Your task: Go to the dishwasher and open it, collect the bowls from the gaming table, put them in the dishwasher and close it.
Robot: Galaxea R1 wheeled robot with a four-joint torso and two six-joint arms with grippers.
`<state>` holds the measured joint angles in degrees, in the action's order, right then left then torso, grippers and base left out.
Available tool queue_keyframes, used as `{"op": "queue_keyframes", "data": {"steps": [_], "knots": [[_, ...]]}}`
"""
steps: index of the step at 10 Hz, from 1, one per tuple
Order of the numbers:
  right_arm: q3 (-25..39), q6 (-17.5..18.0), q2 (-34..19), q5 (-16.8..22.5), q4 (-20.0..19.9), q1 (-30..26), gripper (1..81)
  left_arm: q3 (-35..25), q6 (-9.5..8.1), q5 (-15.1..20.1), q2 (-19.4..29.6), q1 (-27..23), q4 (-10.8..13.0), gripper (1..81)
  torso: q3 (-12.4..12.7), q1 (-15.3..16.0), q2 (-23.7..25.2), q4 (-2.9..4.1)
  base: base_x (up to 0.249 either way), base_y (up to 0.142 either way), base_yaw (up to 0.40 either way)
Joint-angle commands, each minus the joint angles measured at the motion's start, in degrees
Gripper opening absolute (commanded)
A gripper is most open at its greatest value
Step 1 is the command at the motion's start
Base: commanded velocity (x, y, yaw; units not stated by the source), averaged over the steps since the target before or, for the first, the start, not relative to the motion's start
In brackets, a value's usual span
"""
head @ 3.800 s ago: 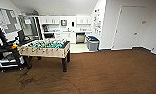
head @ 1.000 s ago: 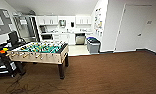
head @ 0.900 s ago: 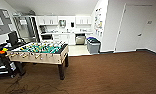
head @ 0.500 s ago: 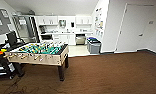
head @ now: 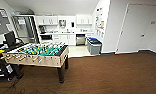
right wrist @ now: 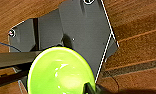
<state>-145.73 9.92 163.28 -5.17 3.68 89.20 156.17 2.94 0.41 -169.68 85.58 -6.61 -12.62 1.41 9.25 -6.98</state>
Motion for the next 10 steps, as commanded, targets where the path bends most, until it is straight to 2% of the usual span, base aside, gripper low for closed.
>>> {"op": "queue_keyframes", "data": {"steps": [1, 10], "knots": [[0.0, 0.0, -0.7, 3.0, 0.4, -2.2, 1.0, 0.2, 0.23, 3.6, 0.4, -2.3, 0.4, 1.0, 0.0, 0.0, 0.0, 0.00, 0.140, -0.060, 0.000], [0.0, 0.0, -0.6, 3.1, 0.4, -2.3, 1.0, 0.2, 0.23, 3.6, 0.4, -2.3, 0.4, 1.0, 0.0, -0.1, 0.0, 0.00, 0.147, -0.088, 0.000]]}}
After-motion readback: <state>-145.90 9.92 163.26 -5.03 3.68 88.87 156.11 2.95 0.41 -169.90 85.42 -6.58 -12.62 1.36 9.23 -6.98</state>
